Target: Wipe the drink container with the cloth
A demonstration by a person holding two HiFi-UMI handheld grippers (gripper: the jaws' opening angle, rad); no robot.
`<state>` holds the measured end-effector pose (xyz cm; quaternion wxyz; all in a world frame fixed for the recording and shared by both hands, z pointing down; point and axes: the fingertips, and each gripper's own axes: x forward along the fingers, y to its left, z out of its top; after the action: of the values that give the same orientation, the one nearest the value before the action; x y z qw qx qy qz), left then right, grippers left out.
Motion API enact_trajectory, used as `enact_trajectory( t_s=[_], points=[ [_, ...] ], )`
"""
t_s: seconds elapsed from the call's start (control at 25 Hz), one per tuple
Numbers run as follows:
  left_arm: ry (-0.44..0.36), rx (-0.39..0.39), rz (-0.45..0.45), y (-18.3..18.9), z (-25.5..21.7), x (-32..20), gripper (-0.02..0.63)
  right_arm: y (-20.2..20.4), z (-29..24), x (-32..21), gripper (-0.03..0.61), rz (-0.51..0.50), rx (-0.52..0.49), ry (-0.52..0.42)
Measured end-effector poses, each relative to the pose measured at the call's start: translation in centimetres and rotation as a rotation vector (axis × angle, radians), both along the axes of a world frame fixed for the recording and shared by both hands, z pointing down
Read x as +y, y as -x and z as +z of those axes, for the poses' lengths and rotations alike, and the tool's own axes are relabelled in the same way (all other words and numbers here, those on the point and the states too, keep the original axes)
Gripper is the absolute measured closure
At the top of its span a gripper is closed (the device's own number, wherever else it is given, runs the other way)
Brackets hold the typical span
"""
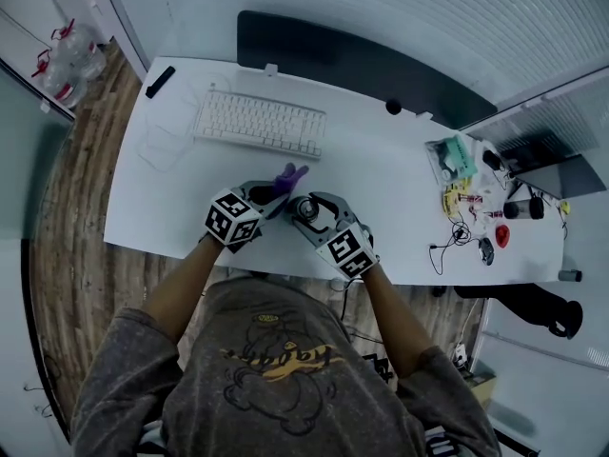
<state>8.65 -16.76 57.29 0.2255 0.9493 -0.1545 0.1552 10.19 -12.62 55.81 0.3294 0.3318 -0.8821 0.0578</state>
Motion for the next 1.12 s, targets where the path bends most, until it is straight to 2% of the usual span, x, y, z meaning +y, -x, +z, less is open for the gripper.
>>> enact_trajectory(
  t_s=[0.16, 0.44, 0.72, 1.12],
  points=[
    [0.046, -0.024, 0.124, -1.8, 1.5, 0.7, 0.565, -0.1, 0.1, -0.1, 0.319, -0.003, -0.007, 0.005],
    [0.145, 0.008, 0.205, -2.3, 1.8, 0.5, 0.565, 0.0, 0.2, 0.0, 0.319, 0.000, -0.021, 0.008],
    [0.242, 0.051, 0.237, -2.5, 1.6, 0.6, 0.565, 0.0, 0.1, 0.0, 0.319, 0.006, -0.021, 0.022],
    [0.271, 0.073, 0.242, -1.9, 1.2, 1.4, 0.565, -0.2, 0.2, -0.1, 0.319, 0.014, -0.027, 0.032]
  ],
)
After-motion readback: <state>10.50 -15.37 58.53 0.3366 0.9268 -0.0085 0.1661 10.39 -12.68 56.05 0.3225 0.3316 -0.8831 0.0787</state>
